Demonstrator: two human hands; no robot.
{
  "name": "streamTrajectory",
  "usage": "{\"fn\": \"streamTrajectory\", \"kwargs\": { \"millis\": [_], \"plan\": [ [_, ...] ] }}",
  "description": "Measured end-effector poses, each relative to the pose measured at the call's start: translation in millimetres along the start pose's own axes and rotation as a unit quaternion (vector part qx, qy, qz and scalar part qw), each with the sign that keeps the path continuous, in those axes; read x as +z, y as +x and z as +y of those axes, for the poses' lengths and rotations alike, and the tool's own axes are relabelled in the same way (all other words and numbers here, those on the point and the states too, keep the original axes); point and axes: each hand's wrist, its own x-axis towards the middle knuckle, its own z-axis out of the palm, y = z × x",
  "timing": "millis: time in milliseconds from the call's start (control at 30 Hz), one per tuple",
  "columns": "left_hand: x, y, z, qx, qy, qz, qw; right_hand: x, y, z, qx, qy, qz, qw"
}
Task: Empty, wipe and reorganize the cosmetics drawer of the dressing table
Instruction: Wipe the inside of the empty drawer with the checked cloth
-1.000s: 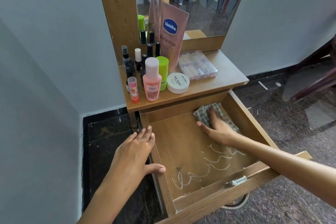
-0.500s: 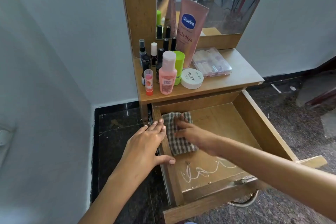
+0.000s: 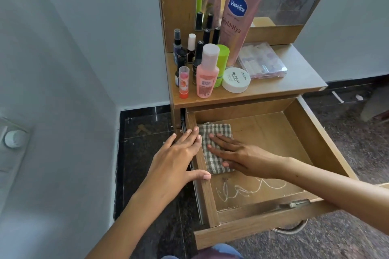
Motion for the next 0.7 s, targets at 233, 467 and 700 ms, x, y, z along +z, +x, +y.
{"fn": "streamTrajectory", "kwargs": {
  "millis": [233, 467, 700],
  "plan": [
    [-1, 0, 1, -0.003, 0.003, -0.003, 1.000, -9, -25, 4, -0.082, -0.007, 0.010, 0.997],
    [-3, 2, 1, -0.008, 0.001, -0.013, 1.000, 0, -16, 2, -0.136, -0.044, 0.045, 0.989],
    [-4, 2, 3, -0.013, 0.012, -0.013, 1.000, -8, -34, 10, -0.190, -0.073, 0.020, 0.979]
  ]
}}
